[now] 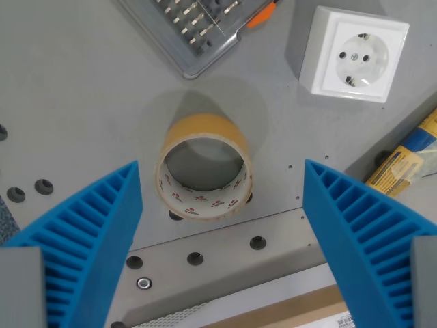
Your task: Move above the white socket
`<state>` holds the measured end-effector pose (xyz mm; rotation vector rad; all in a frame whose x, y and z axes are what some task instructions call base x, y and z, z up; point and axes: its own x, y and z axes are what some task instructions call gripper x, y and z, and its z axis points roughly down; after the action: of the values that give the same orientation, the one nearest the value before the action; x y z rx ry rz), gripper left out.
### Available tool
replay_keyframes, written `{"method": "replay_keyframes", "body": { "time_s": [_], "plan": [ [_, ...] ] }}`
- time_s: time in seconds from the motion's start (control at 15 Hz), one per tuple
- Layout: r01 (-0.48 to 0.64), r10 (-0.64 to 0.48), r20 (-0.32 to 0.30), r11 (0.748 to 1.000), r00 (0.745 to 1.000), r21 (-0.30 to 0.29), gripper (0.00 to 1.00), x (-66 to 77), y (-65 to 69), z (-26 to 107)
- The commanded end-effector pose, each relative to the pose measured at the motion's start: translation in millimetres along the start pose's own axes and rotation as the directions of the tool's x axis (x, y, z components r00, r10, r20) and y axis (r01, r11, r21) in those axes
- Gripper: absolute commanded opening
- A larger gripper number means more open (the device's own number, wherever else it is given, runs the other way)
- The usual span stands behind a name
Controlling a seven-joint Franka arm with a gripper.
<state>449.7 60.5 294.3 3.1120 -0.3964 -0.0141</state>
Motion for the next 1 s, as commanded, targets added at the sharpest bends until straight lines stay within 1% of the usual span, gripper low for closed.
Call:
{"method": "replay_keyframes", "body": {
  "time_s": [0.07, 0.53, 1.0],
  "plan": [
    [0.000, 0.000, -0.003, 1.000, 1.000, 0.001, 1.00, 0.1, 0.0, -1.2],
    [-0.009, 0.009, -0.003, 1.000, 1.000, 0.001, 1.00, 0.5, 1.4, 0.4],
    [-0.032, 0.032, -0.020, 0.999, 0.999, 0.003, 1.00, 2.3, 8.7, 8.2]
  ]
}}
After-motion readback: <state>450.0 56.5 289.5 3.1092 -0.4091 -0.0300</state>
